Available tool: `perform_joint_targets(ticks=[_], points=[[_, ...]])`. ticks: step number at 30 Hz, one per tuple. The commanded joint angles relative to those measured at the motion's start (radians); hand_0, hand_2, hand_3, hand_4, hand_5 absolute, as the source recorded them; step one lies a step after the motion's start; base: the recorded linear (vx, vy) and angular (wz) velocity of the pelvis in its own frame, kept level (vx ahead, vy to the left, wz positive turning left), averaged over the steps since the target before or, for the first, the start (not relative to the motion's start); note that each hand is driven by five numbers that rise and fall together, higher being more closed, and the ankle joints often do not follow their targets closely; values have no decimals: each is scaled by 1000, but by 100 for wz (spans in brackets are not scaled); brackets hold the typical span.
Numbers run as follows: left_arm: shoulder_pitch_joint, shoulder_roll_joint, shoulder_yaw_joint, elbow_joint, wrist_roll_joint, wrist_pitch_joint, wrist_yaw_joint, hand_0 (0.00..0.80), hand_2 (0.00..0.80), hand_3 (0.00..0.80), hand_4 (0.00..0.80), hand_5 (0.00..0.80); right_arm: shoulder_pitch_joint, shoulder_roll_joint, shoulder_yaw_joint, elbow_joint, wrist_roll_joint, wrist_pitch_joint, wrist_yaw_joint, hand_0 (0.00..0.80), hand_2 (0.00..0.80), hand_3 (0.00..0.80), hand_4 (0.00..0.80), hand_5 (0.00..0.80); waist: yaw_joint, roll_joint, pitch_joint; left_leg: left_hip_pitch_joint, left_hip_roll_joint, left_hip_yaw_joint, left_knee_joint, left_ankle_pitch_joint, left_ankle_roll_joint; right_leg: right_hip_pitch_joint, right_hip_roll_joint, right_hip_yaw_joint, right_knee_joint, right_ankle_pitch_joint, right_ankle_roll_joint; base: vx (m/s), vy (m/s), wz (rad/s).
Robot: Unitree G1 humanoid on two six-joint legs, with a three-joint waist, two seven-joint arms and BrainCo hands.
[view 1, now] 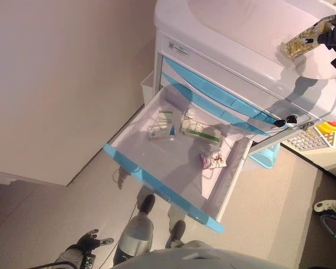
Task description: Open the drawer and pick up the medicine
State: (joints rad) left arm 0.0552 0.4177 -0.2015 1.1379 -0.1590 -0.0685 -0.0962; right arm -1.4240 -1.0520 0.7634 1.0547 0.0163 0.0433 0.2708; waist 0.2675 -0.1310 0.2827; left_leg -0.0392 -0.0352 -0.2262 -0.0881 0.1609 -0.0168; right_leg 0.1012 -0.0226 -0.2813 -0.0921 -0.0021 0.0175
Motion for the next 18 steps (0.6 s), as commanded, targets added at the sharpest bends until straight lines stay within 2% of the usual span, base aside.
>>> perform_joint_targets(ticks=[1,3,5,6,18], points=[[29,52,-31,-24,-27,-1,3,0,0,0,0,0,-120,-79,108,-59,-11,-18,12,800,800,800,800,800,7,-37,-7,49,-6,39,9,-139,8,-29,-27,48,39,27,50,0,0,0],[32,55,-31,-40,-32,3,4,0,0,0,0,0,-130,-80,120,-64,-18,-22,18,800,800,800,800,800,8,-39,-5,45,-7,39,10,-139,7,-33,-27,49,40,28,50,0,0,0],[31,57,-32,-54,-39,10,4,0,0,0,0,0,-142,-76,133,-67,-26,-28,13,445,445,445,445,445,9,-39,-1,43,-7,39,11,-138,7,-35,-28,49,40,29,51,0,0,0],[31,59,-31,-58,-40,12,2,0,0,0,0,0,-149,-74,140,-65,-30,-38,7,0,0,0,0,0,11,-39,-1,41,-7,38,11,-138,8,-36,-27,49,41,30,51,0,0,0],[40,72,-27,-74,-37,25,-4,0,0,0,0,0,-152,-71,134,-70,8,-63,-33,0,0,0,0,0,18,-41,-1,38,-11,35,12,-137,10,-42,-27,44,42,34,54,0,0,0]])
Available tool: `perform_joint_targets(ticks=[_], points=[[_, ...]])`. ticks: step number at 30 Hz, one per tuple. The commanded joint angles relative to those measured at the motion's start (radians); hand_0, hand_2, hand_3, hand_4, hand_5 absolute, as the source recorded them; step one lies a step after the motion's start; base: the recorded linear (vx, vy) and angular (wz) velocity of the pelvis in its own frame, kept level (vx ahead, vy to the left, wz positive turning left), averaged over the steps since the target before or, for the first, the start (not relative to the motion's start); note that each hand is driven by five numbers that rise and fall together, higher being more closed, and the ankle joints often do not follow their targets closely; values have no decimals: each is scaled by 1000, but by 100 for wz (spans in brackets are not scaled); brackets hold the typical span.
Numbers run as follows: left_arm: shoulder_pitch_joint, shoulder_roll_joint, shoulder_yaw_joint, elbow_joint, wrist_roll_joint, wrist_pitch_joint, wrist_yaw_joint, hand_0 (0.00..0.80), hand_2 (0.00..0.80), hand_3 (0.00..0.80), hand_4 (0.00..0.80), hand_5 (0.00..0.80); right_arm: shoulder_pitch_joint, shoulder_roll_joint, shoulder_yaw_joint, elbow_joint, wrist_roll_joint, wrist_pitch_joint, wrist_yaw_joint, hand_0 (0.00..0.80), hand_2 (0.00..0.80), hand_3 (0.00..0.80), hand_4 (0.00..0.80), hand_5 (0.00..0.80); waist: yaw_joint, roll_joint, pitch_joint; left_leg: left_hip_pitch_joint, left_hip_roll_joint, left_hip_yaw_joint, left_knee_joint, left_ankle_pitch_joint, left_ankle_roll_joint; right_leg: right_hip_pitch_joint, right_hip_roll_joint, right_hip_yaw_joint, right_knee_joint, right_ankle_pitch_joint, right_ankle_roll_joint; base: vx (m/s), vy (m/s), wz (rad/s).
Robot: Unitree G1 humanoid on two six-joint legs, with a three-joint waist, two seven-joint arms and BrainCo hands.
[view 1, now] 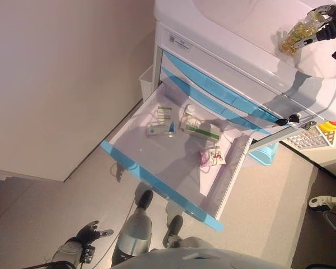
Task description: Open the drawer and pick up the medicine
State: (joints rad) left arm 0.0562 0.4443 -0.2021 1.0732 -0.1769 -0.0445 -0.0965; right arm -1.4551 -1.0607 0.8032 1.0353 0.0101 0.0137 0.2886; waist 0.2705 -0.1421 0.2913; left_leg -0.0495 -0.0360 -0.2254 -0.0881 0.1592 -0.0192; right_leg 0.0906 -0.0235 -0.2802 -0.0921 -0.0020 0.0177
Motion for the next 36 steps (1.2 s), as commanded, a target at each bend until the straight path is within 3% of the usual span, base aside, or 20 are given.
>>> perform_joint_targets(ticks=[1,10,14,26,30,36], points=[[40,45,-27,-8,-19,1,-5,0,0,0,0,0,-121,-62,93,-48,18,-36,-61,0,0,0,0,0,15,-29,-11,48,-11,35,12,-136,13,-31,-27,43,41,34,54,0,0,0],[37,49,-35,-1,-11,-7,-10,0,0,0,0,0,-135,-59,70,-33,56,-67,-177,0,0,0,0,0,15,-27,-13,50,-12,41,12,-140,14,-33,-30,46,38,39,62,-12,0,-1],[26,51,-40,6,0,-3,-10,0,0,0,0,0,-137,-55,33,-49,143,-76,-283,0,0,0,0,0,6,-27,-22,57,-12,52,12,-148,17,-31,-32,54,34,44,68,-43,-8,-4],[30,33,-42,62,47,-11,-28,0,0,0,0,0,-12,-162,-186,-153,451,-206,-386,0,0,0,0,0,-78,-8,-107,112,-22,114,21,-188,33,-16,-44,121,42,47,87,-37,7,-16],[17,10,-54,86,60,2,-47,0,0,0,0,0,149,-163,-428,-227,683,-246,-452,0,0,0,0,0,-128,23,-139,129,-23,143,29,-208,37,-17,-45,159,47,46,94,-60,11,-36],[0,-18,-85,86,84,21,-60,0,0,0,0,0,579,-43,-843,-379,730,-290,-510,0,0,0,0,0,-182,56,-162,145,-23,170,15,-203,37,-26,-41,206,44,56,98,-71,3,-35]])
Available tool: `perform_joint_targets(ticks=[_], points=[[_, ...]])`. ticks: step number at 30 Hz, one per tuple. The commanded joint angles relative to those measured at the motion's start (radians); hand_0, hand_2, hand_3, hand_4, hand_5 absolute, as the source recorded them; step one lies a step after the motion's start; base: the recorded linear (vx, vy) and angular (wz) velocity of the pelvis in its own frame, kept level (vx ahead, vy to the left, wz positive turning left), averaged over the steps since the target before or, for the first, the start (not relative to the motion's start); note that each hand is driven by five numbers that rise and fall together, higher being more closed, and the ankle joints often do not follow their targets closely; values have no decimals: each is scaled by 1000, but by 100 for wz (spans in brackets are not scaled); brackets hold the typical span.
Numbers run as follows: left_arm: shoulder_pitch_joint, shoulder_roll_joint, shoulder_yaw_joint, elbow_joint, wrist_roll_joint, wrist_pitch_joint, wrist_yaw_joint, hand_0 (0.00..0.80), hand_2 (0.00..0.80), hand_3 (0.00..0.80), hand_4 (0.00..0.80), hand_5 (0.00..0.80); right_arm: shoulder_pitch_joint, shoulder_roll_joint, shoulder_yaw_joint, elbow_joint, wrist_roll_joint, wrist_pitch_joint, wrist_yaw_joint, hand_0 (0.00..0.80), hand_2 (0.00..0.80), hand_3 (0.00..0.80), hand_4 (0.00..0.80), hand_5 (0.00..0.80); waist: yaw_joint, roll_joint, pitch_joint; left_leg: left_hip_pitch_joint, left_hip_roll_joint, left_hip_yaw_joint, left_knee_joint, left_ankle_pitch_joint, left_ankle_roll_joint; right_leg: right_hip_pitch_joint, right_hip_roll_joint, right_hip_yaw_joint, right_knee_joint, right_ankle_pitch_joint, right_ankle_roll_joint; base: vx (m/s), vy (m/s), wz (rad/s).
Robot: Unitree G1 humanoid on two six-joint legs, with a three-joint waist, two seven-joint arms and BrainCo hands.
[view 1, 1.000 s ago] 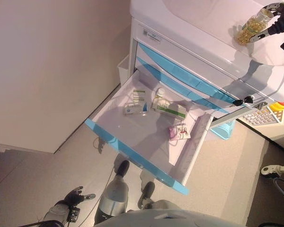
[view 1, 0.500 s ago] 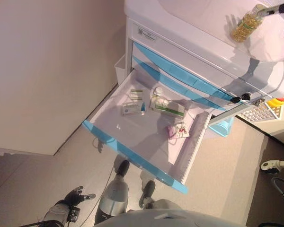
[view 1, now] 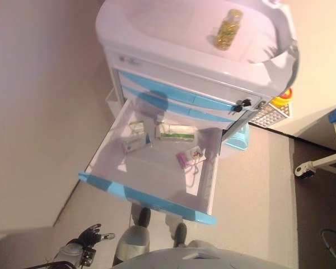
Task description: Open the drawer and pick up the medicine
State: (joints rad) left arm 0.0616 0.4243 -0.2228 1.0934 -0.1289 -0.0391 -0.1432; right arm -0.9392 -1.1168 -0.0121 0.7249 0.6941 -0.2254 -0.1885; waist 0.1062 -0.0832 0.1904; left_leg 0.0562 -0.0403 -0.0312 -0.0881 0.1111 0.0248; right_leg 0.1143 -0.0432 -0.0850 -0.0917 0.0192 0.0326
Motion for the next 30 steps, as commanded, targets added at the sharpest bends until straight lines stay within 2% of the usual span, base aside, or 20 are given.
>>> perform_joint_targets(ticks=[1,3,5,9,11,16,18,20,23,26,30], points=[[-13,-7,-65,69,45,20,-20,0,0,0,0,0,165,67,-94,-118,49,-61,-37,0,0,0,0,0,-35,7,-62,42,-17,-14,13,-155,-8,-53,-22,19,43,37,84,-61,1,-32],[-26,-12,-78,72,61,23,-27,0,0,0,0,0,288,146,-168,-169,46,-40,-18,0,0,0,0,0,-48,13,-64,45,-15,1,12,-158,-8,-58,-24,30,42,39,85,-59,12,-29],[-36,-26,-83,72,54,26,-25,0,0,0,0,0,406,259,-195,-233,32,-31,-7,0,0,0,0,0,-71,26,-59,48,-12,22,14,-163,-7,-63,-27,41,45,37,83,-52,27,-38],[-59,-66,-79,84,39,26,-6,0,0,0,0,0,592,464,-165,-285,-86,-29,-47,0,0,0,0,0,-114,42,-48,67,-6,63,12,-181,-6,-58,-28,57,42,31,82,-3,20,-46],[-58,-88,-75,76,26,25,12,0,0,0,0,0,704,538,-147,-253,-175,-26,-45,0,0,0,0,0,-131,45,-43,73,-1,81,9,-183,-7,-54,-28,63,34,34,83,-9,6,-19],[-51,-114,-56,65,2,4,36,0,0,0,0,0,860,636,-75,-81,-341,15,-65,0,0,0,0,0,-159,42,-34,73,9,113,6,-182,-9,-63,-27,66,34,40,85,-13,-1,-10],[-51,-122,-49,79,4,-11,40,0,0,0,0,0,902,685,-52,43,-415,-24,-82,0,0,0,0,0,-162,41,-28,72,10,119,7,-182,-6,-67,-26,66,35,41,84,-21,-9,-27],[-52,-127,-45,96,16,-24,39,0,0,0,0,0,920,723,-36,133,-417,-8,-92,0,0,0,0,0,-162,40,-23,72,10,122,7,-182,-4,-67,-23,63,34,42,83,-5,-12,-21],[-51,-136,-35,117,23,-42,40,0,0,0,0,0,940,771,-10,260,-474,-31,-102,0,0,0,0,0,-159,41,-19,74,9,121,6,-183,0,-64,-20,62,34,41,81,12,-3,-8],[-52,-141,-27,130,31,-55,42,0,0,0,0,0,956,801,24,329,-528,-21,-92,0,0,0,0,0,-159,41,-16,71,10,124,9,-182,3,-68,-18,63,44,38,79,16,7,-7],[-50,-140,-16,123,34,-89,41,0,0,0,0,0,981,823,98,341,-668,-35,-75,0,0,0,0,0,-163,43,-4,65,8,122,15,-180,11,-79,-16,65,71,28,77,16,13,-3]])
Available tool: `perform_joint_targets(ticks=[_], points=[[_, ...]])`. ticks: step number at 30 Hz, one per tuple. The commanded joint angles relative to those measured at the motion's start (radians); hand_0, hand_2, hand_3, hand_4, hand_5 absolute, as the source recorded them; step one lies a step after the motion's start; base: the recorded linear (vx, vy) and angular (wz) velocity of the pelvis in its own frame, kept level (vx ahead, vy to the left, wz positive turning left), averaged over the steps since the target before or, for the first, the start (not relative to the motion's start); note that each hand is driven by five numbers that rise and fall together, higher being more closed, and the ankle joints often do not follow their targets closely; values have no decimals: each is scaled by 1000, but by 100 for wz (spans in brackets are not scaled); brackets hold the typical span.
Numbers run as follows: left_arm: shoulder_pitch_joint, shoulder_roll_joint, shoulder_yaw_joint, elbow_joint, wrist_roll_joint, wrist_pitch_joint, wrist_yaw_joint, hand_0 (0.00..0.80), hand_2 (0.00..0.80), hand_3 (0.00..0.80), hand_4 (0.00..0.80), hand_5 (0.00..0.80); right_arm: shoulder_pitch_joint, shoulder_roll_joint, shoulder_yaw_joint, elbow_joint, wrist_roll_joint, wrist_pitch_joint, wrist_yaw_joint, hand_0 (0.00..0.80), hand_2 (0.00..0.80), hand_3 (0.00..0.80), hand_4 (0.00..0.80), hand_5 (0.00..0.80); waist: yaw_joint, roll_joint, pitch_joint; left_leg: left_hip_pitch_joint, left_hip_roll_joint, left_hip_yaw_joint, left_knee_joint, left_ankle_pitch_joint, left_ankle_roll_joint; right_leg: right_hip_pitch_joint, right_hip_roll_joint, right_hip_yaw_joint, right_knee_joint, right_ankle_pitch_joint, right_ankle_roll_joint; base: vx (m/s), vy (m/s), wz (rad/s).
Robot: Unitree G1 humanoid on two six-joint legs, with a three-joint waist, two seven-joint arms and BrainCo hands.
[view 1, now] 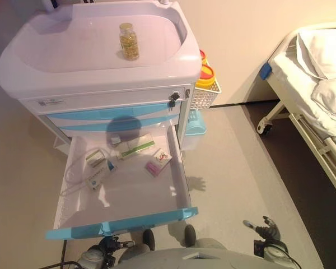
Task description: Open the drawer and pick up the medicine
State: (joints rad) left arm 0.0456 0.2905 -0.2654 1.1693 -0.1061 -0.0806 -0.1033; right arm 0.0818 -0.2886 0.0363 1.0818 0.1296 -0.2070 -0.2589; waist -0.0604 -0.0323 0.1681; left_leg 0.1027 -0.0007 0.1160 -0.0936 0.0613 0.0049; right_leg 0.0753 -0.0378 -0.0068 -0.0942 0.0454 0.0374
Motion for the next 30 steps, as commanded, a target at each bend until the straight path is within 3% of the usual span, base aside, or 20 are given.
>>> perform_joint_targets(ticks=[1,8,14,22,26,30], points=[[-34,-5,28,41,14,-54,2,0,0,0,0,0,-34,-2,68,-29,-153,-55,4,0,0,0,0,0,1,-8,22,16,-31,-24,25,-131,32,-45,-22,-11,84,-2,72,25,26,-4],[-117,59,-31,-67,4,-95,-15,0,0,0,0,0,-79,-67,265,-197,-288,-93,33,0,0,0,0,0,-18,6,133,-101,-32,-35,157,-143,50,-160,-18,1,246,-59,43,-80,26,-11],[-222,120,-84,-203,-50,-73,-33,0,0,0,0,0,-138,-162,315,-266,-273,-110,50,0,0,0,0,0,-36,19,227,-227,-39,-43,297,-158,50,-261,-8,10,357,-99,14,-52,16,5],[-397,311,-68,-365,-84,-27,-9,0,0,0,0,0,-152,-247,326,-377,-211,-67,91,0,0,0,0,0,-66,20,301,-432,-33,-35,472,-176,51,-467,6,13,525,-134,-24,-32,-11,2],[-519,438,-36,-448,-179,44,-64,0,0,0,0,0,-123,-272,325,-418,-211,-52,99,0,0,0,0,0,-85,24,318,-520,-30,-34,517,-164,51,-558,25,18,583,-144,-42,-28,-22,-3],[-652,507,-34,-440,-222,103,-117,0,0,0,0,0,-124,-279,324,-397,-203,-73,84,0,0,0,0,0,-103,27,333,-571,-27,-21,552,-168,52,-611,34,22,604,-143,-50,-27,-8,-2]])
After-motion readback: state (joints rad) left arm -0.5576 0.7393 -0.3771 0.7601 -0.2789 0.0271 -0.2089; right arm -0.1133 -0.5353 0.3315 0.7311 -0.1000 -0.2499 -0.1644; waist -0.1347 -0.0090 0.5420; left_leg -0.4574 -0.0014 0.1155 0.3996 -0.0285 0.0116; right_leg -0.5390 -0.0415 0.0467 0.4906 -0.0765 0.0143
